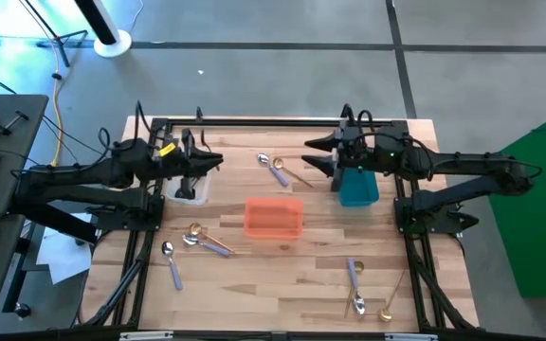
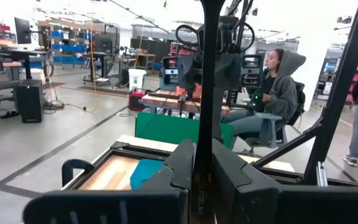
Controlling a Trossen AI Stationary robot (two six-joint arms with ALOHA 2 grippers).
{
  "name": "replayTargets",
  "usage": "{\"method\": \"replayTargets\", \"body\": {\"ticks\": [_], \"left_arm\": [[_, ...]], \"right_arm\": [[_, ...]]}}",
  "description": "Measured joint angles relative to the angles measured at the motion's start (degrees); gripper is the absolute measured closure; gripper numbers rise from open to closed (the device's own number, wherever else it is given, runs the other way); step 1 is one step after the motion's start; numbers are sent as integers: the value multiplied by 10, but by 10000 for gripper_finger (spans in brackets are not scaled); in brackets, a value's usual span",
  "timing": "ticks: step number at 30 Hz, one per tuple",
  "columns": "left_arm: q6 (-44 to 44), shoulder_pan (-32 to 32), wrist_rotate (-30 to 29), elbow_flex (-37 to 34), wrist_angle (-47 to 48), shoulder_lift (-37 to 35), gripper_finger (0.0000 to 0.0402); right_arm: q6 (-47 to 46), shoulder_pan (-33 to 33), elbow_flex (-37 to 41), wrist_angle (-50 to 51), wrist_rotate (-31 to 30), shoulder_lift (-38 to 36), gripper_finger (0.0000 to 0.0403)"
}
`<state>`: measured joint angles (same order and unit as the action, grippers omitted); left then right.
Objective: Sort silverware by color (type)
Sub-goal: Put the black spoon into the white bin
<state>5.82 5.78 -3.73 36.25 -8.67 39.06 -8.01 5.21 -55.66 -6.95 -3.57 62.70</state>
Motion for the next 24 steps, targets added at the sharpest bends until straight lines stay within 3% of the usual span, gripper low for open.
{"method": "replayTargets", "body": {"ticks": [13, 17, 24], "left_arm": [[-10, 0, 0, 0, 0, 3, 388], [-15, 0, 0, 0, 0, 3, 388], [-16, 0, 0, 0, 0, 3, 388]], "right_arm": [[94, -11, 0, -8, 36, -1, 217], [95, -18, 0, 2, 80, -1, 217], [94, -20, 0, 12, 81, -1, 217]]}}
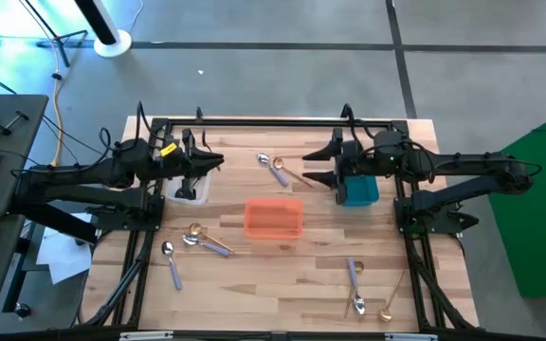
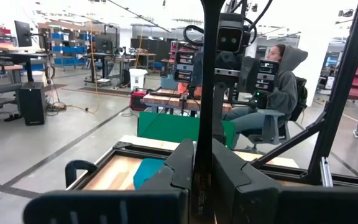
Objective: Sort silverware by color (type)
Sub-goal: Put the black spoon into the white bin
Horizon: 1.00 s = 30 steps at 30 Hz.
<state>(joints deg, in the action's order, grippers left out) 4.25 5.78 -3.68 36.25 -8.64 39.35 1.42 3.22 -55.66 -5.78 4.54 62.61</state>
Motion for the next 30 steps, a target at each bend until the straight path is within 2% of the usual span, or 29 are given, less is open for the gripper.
{"method": "replayTargets", "body": {"ticks": [7, 11, 13, 15, 17, 19, 21, 25, 27, 30], "left_arm": [[2, 0, 0, 0, 0, 0, 388], [10, 0, -1, 0, 1, 0, 388], [17, 0, -24, 5, 20, 0, 388], [31, 1, -80, 27, 97, 0, 388], [59, 8, -147, 55, 215, 4, 388], [114, 20, -205, 81, 338, 15, 388], [175, 39, -237, 93, 449, 23, 388], [290, 81, -238, 84, 628, 40, 388], [337, 97, -215, 67, 671, 49, 388], [362, 114, -183, 37, 676, 58, 387]], "right_arm": [[0, 0, 0, 0, 0, 0, 217], [-1, 0, 0, 1, -20, 0, 217], [-1, 0, 0, 2, -26, 0, 217], [-1, 0, 0, 3, -26, 0, 217], [-1, 0, 0, 5, -26, 0, 217], [-1, 0, 0, 7, -26, 0, 217], [0, 0, 0, 8, -26, 0, 217], [1, 1, 0, 9, -38, 1, 217], [1, 1, 0, 9, -49, 4, 217], [1, 2, 0, 7, -56, 12, 217]]}}
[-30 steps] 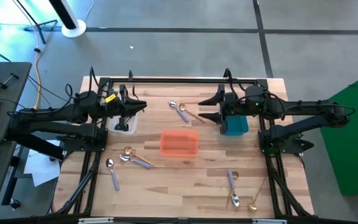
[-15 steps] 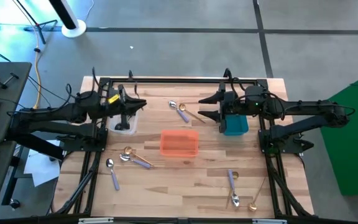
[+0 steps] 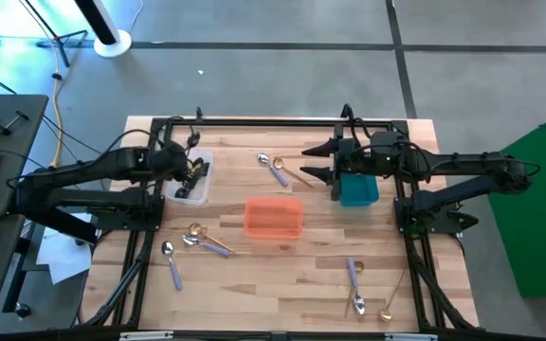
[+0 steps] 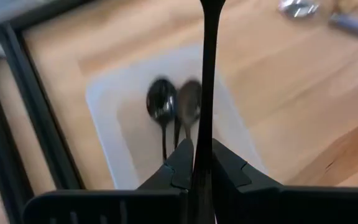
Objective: Sort silverware by color (type)
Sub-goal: Put the black spoon into the white bin
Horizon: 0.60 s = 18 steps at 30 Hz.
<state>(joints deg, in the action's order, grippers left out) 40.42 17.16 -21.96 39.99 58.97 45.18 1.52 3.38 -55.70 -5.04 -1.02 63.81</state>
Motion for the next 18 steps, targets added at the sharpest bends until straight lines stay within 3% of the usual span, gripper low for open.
{"method": "replayTargets", "body": {"ticks": [6, 18], "left_arm": [[22, 18, 56, -48, -2, 26, 387], [0, 20, 93, -66, -29, 88, 387]], "right_arm": [[-2, 0, 0, 1, 0, 23, 217], [-15, 0, 0, 0, 0, 39, 217]]}}
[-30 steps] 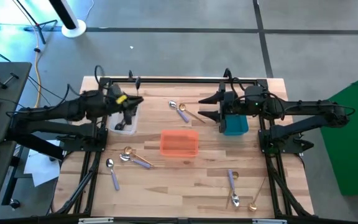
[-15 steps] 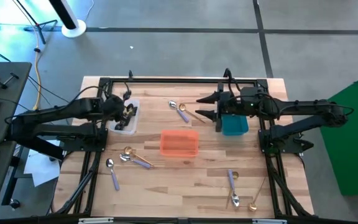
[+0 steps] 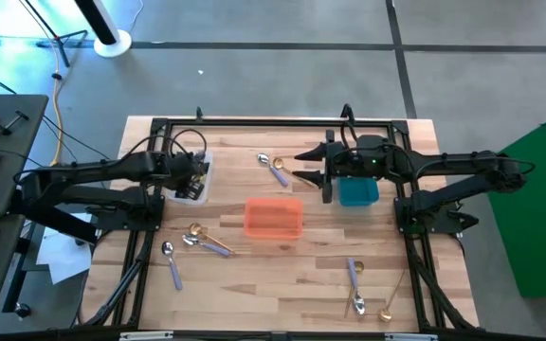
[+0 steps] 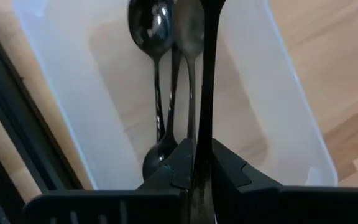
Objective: Sort silverware by color (type)
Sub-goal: Put the black spoon into the white bin
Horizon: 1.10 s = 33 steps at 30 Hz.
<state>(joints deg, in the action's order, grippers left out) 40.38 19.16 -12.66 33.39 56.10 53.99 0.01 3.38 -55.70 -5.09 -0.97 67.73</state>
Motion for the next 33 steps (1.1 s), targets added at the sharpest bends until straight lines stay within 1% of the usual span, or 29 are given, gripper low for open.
{"method": "replayTargets", "body": {"ticks": [5, 12, 19, 24, 26, 33], "left_arm": [[-1, 0, 16, 0, -4, 50, 387], [-16, 0, 15, 0, -23, 105, 387], [-18, 1, -1, 0, -38, 151, 387], [-17, 22, 7, 0, -40, 184, 387], [-30, 33, 13, 1, -42, 193, 387], [-64, 61, 31, 1, -94, 216, 387]], "right_arm": [[0, 0, 0, -1, 0, 0, 217], [0, 0, 0, -1, 1, 0, 217], [-2, 0, 0, -1, 1, 0, 217], [-2, 0, 0, -1, 3, 0, 217], [-2, 0, 0, -1, 7, 0, 217], [-2, 0, 0, -1, 8, 0, 217]]}}
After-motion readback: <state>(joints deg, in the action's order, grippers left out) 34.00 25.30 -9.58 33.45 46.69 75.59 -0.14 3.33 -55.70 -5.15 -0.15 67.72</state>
